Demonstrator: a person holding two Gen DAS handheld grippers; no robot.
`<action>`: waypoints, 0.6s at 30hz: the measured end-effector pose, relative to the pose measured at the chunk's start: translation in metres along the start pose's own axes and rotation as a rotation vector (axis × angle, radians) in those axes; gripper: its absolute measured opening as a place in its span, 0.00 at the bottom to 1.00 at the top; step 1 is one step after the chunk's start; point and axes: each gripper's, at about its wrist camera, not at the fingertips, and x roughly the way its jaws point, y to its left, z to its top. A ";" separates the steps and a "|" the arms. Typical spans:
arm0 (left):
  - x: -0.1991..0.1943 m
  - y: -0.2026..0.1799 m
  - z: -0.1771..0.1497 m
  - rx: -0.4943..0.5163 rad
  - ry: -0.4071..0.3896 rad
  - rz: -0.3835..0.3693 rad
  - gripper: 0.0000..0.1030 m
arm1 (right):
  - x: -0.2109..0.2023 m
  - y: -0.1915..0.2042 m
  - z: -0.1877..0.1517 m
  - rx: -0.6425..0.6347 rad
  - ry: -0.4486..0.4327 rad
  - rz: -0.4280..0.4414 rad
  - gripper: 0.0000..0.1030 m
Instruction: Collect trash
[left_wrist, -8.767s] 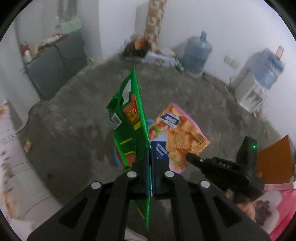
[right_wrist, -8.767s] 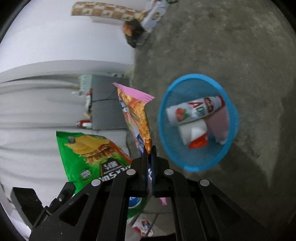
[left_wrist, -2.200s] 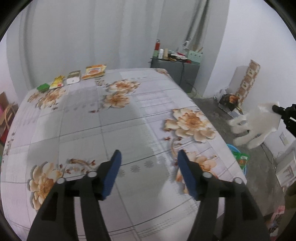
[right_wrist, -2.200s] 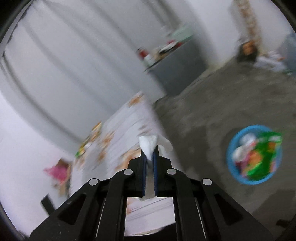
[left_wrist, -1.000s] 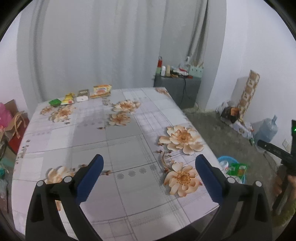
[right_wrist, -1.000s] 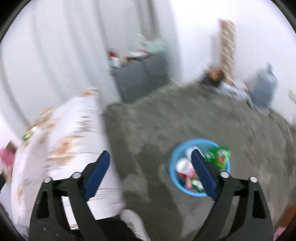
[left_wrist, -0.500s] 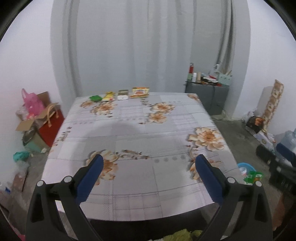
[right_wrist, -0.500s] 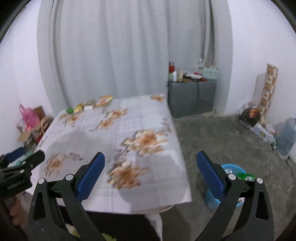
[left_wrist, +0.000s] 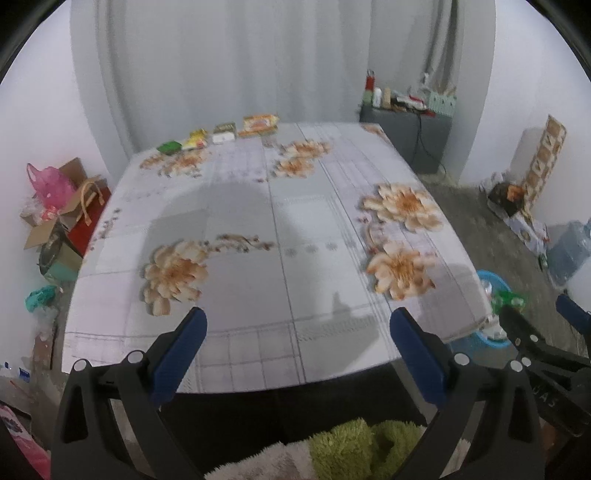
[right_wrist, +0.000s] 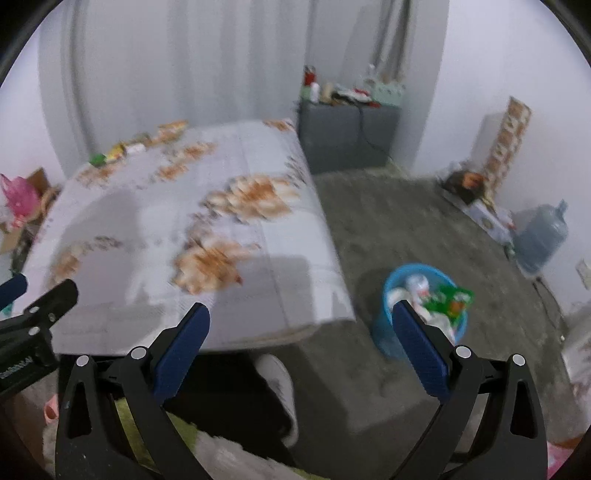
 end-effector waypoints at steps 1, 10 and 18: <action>0.003 -0.002 -0.003 0.010 0.021 -0.006 0.94 | 0.000 -0.002 -0.004 0.008 0.014 -0.006 0.92; 0.010 -0.006 -0.006 0.024 0.059 0.003 0.94 | 0.012 -0.006 -0.026 -0.009 0.114 -0.048 0.92; 0.014 -0.007 -0.003 0.031 0.071 0.020 0.94 | 0.015 -0.009 -0.025 -0.005 0.114 -0.056 0.92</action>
